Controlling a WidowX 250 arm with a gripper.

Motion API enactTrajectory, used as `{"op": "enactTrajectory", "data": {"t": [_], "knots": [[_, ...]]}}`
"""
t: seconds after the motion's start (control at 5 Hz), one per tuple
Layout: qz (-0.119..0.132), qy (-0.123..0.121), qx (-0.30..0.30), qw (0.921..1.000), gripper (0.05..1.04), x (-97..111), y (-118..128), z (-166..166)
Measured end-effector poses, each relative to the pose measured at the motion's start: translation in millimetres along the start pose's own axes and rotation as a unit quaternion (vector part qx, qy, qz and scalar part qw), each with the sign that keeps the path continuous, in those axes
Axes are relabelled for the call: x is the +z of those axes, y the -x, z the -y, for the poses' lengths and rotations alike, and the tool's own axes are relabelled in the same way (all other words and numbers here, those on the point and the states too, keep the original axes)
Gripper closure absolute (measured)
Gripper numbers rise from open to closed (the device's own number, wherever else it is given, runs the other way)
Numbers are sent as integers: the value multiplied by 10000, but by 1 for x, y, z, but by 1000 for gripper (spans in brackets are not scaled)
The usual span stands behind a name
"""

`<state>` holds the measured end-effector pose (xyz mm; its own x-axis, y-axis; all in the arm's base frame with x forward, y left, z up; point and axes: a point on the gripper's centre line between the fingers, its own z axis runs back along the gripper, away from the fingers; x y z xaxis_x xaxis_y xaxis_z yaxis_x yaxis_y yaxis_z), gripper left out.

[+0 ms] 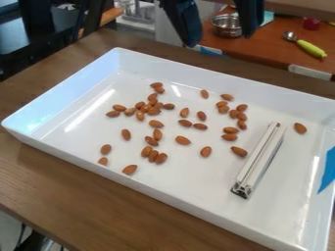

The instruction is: Sweep into pile

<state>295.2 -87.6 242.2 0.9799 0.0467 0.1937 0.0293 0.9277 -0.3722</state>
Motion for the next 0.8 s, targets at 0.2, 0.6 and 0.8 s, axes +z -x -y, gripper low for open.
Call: {"op": "enactTrajectory", "data": {"t": [0.2, 0.6, 0.8], "knots": [[-230, -72, 139, 9996, 83, -16, 3, -7], [5, -944, -23, 9955, 83, -98, -1, 14], [260, -1126, -192, 9931, 83, -118, 0, 22]]}}
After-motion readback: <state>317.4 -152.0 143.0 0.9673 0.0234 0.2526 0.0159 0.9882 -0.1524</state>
